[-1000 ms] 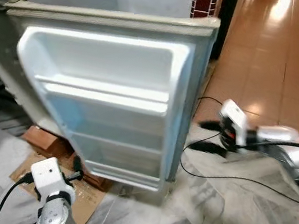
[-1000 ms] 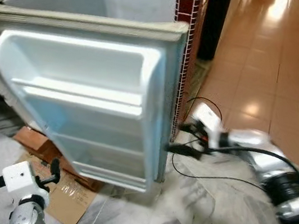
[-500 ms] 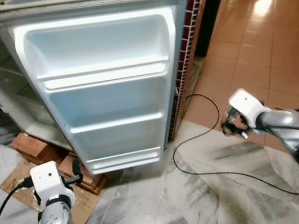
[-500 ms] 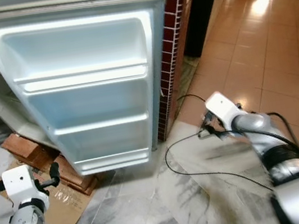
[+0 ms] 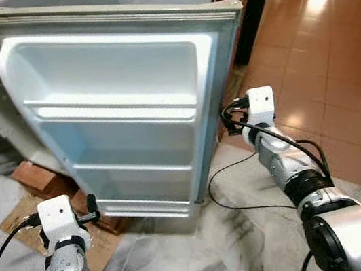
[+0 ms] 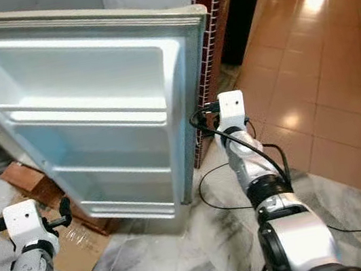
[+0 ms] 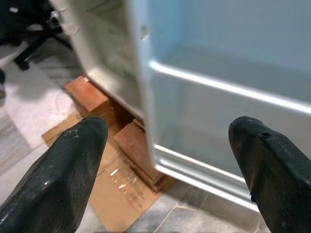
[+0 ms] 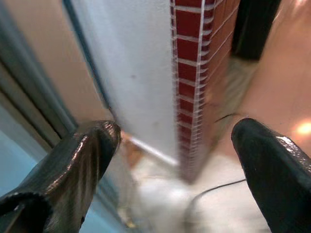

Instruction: Restocking fridge

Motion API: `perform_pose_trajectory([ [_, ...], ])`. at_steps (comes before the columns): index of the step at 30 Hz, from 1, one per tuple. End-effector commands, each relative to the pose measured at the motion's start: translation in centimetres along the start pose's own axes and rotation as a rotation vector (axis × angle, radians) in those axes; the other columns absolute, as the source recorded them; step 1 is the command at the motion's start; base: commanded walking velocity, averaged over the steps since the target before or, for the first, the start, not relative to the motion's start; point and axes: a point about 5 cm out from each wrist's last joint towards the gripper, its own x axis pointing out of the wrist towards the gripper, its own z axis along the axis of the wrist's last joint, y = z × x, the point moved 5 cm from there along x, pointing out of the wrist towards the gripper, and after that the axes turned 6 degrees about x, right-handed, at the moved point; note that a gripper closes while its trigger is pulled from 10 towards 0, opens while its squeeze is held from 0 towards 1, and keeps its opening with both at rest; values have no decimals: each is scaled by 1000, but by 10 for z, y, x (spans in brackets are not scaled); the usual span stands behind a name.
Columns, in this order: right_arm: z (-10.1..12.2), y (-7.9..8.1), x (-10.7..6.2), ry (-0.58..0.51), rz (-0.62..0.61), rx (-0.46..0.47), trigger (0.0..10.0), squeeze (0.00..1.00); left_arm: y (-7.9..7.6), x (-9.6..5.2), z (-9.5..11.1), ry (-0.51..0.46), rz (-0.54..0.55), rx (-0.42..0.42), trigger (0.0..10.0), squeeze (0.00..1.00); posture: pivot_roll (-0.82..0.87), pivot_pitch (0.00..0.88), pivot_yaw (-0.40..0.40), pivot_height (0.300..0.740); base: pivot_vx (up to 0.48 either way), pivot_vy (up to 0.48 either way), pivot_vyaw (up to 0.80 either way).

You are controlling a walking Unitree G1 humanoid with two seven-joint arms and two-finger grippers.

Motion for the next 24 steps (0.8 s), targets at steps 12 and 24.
perform_pose_trajectory([
  [12,32,111,-73,-9,915,168,10000,0,-8,4,2,1,-34,-13,10000,0,152,93,-46,740,0,0,0],
  [24,54,104,-16,-135,510,39,10000,0,-16,3,-1,9,-64,-53,10000,0,147,90,-43,740,0,0,0],
])
